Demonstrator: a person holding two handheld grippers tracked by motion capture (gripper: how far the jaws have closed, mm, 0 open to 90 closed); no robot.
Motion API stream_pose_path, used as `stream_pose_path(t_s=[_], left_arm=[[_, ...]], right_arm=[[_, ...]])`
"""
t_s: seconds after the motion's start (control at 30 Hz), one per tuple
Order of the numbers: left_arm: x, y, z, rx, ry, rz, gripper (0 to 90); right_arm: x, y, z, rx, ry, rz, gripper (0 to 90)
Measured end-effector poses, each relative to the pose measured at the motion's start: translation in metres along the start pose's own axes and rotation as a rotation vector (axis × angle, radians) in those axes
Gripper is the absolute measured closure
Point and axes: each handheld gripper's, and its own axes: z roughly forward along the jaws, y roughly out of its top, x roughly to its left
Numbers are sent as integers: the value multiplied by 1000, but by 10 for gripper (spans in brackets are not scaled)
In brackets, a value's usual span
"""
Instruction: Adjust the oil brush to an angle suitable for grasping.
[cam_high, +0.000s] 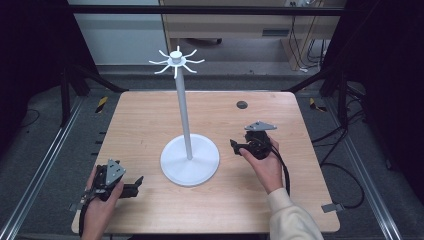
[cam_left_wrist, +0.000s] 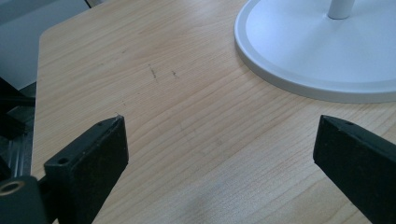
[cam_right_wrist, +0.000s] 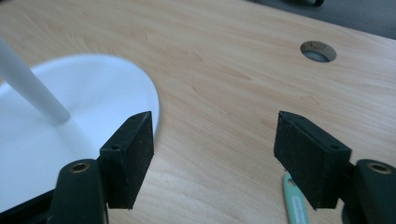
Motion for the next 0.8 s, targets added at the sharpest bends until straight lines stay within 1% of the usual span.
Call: stream_pose_path(t_s=[0.03, 0.07, 0.1, 0.13, 0.17, 0.2, 0.23, 0.3, 0.33, 0.37, 0.4, 0.47, 0.5, 0.53, 0.57, 0.6, 0.63, 0.67, 0.7, 0.73, 0.77, 0.8], left_arm=[[0, 0, 0, 1, 1, -1, 28], [0, 0, 0, 0, 3, -2, 28], [0, 0, -1, -2, 6, -5, 27], [0, -1, -1, -3, 6, -6, 27], [0, -1, -2, -1, 8, -4, 26], [0, -1, -2, -1, 9, -6, 26], [0, -2, -3, 0, 11, -7, 26], [1, -3, -3, 2, 14, -5, 26], [2, -3, -3, 4, 15, -2, 26], [1, -3, -3, 0, 13, -11, 26], [1, -2, -3, -6, 8, -17, 26], [0, -2, -3, -7, 3, -16, 26], [0, -2, -2, -7, 2, -13, 26], [-1, -1, -1, -2, 0, -10, 26], [-2, -1, 0, 0, 1, -7, 26], [-2, 0, 0, -2, -1, -7, 26], [-3, 0, 0, -4, -5, -7, 27], [-3, 0, -1, -6, -4, -2, 26], [-3, 0, -1, -6, -4, -2, 26], [-3, 0, -1, -6, -6, -3, 26], [-3, 0, -1, -5, -4, -2, 27], [-2, 0, 0, -4, -3, 0, 26]], right_arm=[[0, 0, 0, 0, 0, 0, 292], [2, -1, 2, 16, -11, -21, 304], [3, -1, 3, 33, -27, -40, 338], [5, -1, 3, 50, -44, -49, 357], [6, 0, 4, 59, -55, -67, 367], [8, 3, 7, 80, -65, -107, 382], [8, 3, 7, 80, -65, -107, 382], [6, 10, 14, 132, -90, -138, 397], [3, 14, 18, 156, -97, -143, 398], [-1, 17, 21, 179, -98, -142, 414], [-4, 20, 25, 194, -97, -134, 446], [-9, 23, 31, 211, -96, -116, 499], [-12, 21, 35, 207, -85, -113, 556], [-12, 21, 35, 207, -85, -113, 556], [-13, 18, 38, 198, -80, -103, 594], [-14, 15, 42, 228, -71, -98, 623], [-14, 14, 44, 258, -73, -122, 638], [-14, 10, 42, 247, -59, -138, 703], [-14, 10, 42, 247, -59, -138, 703], [-15, 9, 41, 253, -43, -131, 722], [-15, 8, 40, 261, -35, -134, 746], [-16, 6, 38, 268, -41, -150, 783]])
